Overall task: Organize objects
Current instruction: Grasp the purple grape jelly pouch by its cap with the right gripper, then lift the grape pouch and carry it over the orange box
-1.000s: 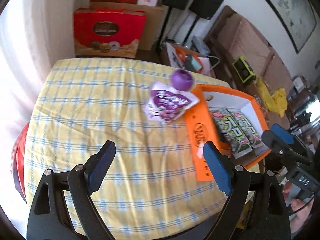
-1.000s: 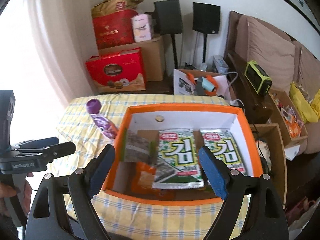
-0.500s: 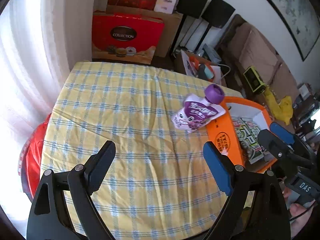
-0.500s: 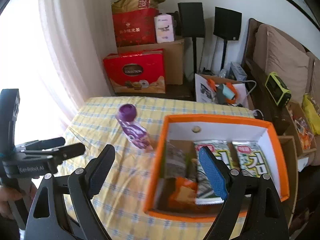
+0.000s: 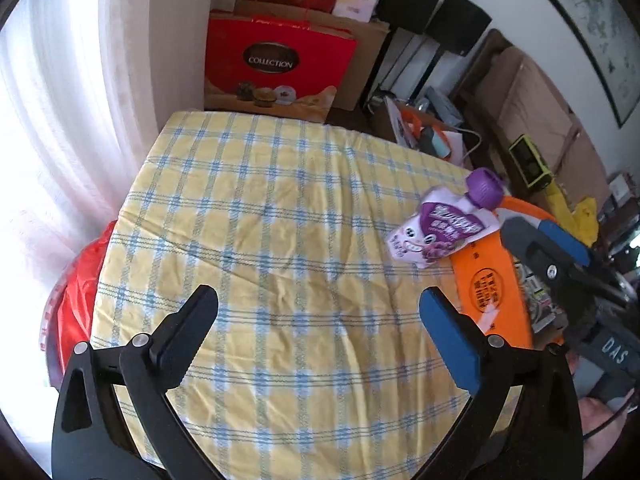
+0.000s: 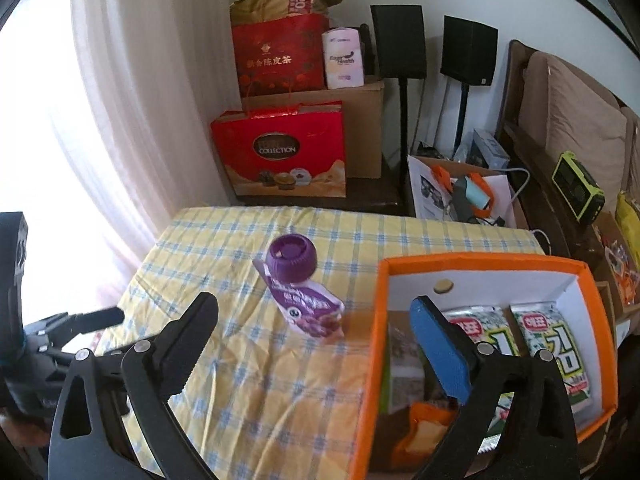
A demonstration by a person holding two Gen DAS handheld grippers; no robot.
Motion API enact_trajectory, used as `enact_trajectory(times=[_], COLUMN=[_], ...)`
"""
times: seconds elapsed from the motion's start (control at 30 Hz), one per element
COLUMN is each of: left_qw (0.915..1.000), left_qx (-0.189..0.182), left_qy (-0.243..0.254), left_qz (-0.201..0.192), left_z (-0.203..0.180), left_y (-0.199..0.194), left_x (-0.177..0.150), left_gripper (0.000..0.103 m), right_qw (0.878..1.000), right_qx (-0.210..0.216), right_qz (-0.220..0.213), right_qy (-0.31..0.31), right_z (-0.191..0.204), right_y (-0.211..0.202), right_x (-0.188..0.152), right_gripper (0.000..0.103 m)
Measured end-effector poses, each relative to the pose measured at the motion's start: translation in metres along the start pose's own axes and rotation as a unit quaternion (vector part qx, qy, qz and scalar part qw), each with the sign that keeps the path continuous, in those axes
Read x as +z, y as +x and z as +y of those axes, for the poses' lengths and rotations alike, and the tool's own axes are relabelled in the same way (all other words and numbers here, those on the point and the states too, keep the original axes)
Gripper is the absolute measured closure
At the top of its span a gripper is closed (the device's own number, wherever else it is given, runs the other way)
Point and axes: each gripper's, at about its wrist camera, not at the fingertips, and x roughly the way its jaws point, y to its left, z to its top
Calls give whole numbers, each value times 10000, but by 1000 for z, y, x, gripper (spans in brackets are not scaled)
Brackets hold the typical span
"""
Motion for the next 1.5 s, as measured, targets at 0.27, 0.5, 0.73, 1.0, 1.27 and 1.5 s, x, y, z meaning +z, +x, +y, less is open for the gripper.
enact_trajectory(times=[0.27,0.5,0.73,1.0,1.27,1.5], left_qw=[9999,10000,9999,9997,9993,9991], left_qx=[110,34,-141,-200,-254,-382], left_qy=[30,92,-41,-101,-188,39], left_qz=[1,17,89,128,191,184], left_z=[10,10,14,23,28,13], left_y=[10,20,30,34,38,39], left_x=[0,-1,-3,-2,-3,-6], left_gripper=[2,2,2,2,2,2], right_qw=[9999,9996,9991,9993,9995,9984], right_qx=[-59,-261,-397,-236,-60,227], right_qz=[-65,-115,-101,-1,-177,-199], right_qy=[142,55,53,294,271,480], right_z=[9,15,18,13,15,7], right_y=[20,31,49,65,57,55], right_x=[7,8,6,-3,3,10], right_gripper=[5,11,30,65,83,88])
